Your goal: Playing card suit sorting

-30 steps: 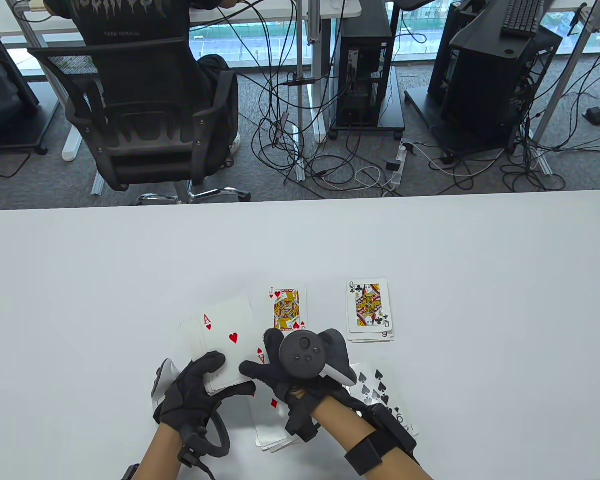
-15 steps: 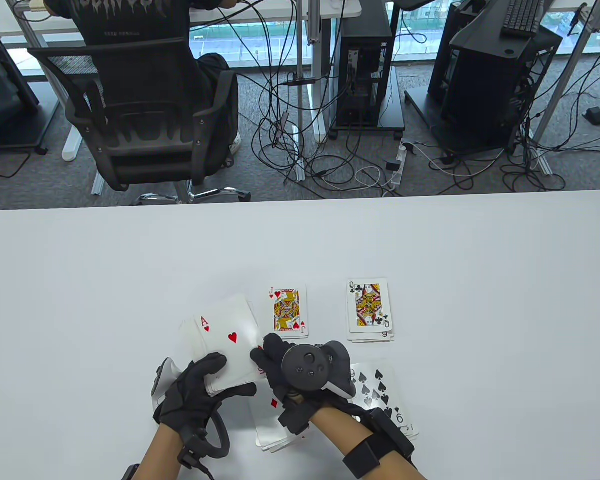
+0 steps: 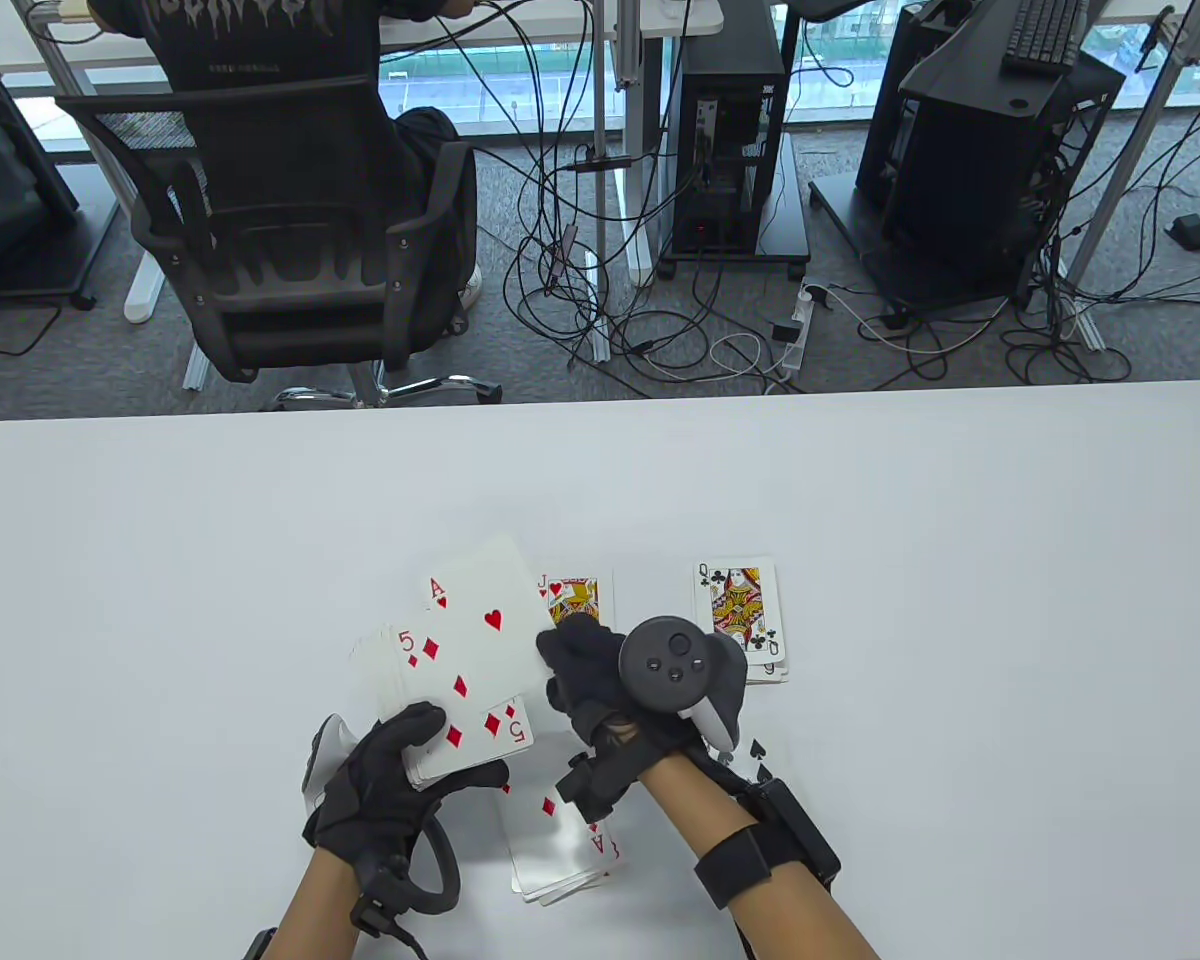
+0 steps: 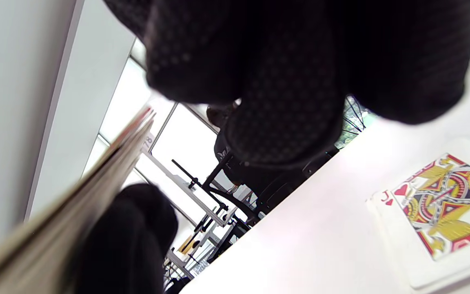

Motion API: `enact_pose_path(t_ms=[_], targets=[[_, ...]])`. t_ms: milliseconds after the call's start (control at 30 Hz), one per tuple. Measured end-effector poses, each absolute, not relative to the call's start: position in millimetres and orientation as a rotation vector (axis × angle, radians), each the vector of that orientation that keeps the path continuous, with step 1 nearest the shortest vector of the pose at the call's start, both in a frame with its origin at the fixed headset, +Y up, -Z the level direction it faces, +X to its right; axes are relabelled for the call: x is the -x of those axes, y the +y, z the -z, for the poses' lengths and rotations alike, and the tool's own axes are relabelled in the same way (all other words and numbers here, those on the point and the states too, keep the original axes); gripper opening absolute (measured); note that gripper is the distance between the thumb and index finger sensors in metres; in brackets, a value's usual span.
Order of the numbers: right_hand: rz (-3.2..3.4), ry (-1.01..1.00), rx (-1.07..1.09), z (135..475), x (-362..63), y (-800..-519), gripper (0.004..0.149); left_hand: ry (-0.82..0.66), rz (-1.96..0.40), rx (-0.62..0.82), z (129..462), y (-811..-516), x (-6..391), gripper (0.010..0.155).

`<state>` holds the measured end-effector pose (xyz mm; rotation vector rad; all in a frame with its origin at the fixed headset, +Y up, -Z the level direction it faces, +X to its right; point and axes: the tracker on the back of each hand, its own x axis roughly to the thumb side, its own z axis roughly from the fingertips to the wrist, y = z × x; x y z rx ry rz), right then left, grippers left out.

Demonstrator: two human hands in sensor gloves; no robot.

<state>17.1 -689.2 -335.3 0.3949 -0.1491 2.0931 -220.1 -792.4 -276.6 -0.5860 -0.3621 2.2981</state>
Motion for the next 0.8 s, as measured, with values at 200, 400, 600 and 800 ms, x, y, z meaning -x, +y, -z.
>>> enact_pose_path(t_ms=[200,400,600,800], targets=[[-2.046,-0.123,-0.248,375,-35,-690,0.039,-0.347,-2.300,0.595,276,-794,219,0.056],[-2.005,0.003,-0.071,402,-35,-716,0.039,-0.354,-2.300,0.585,277,-793,220,0.056],[-2.341,0.089,0.065,414,-14,-743,0.039,-0.350,-2.300,0.578,277,-793,220,0.056],[-2.703,0.293,0.096,419,6,-759,0.041,-0.347,-2.299,0.572,278,-793,221,0.056]])
